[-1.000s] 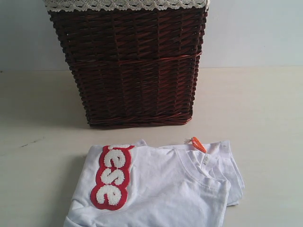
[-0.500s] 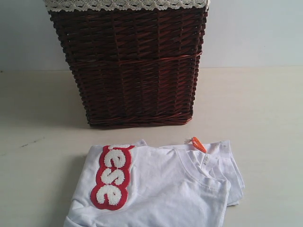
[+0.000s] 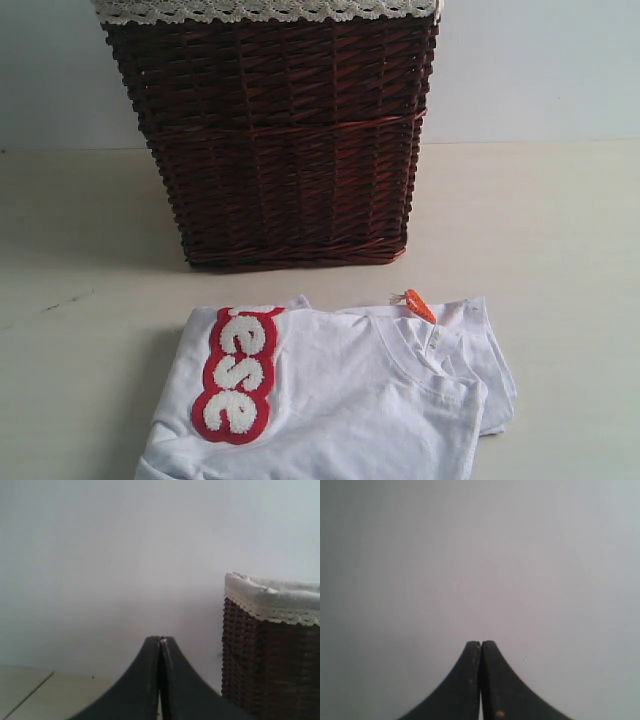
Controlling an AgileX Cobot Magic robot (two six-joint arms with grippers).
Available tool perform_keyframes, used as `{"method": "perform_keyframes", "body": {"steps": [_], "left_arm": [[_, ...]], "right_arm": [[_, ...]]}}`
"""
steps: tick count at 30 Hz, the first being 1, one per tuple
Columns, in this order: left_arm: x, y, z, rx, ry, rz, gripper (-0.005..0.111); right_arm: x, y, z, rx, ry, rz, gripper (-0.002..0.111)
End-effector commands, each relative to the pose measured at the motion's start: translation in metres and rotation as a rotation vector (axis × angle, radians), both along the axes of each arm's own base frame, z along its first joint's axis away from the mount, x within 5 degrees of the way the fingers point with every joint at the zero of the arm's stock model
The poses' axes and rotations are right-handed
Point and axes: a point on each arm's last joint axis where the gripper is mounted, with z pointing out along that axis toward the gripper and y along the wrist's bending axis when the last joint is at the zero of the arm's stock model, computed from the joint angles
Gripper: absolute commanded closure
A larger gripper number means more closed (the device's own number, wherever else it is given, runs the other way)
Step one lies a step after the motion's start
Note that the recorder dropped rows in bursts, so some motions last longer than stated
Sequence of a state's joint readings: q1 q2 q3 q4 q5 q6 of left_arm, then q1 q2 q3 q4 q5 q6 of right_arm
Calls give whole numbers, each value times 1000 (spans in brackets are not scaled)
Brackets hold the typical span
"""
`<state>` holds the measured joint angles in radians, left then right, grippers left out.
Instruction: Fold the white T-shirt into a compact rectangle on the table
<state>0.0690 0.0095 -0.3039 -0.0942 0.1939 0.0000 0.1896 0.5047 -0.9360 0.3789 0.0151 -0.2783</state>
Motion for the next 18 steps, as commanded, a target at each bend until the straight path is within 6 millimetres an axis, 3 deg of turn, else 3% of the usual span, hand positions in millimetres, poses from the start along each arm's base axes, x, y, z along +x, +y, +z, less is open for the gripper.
{"method": "perform_keyframes", "body": {"steps": [1,7,18], "left_arm": [[13,2,-37,-94,37,-6,107],[24,3,-87,-209,147,-7,107],[21,3,-114,-87,456,23,107]], "right_arm": [[-1,0,0,-11,-4,-9,108],[-1,-1,0,-9,-7,-10,108],[-2,-1,0,-8,-9,-11,108]]}}
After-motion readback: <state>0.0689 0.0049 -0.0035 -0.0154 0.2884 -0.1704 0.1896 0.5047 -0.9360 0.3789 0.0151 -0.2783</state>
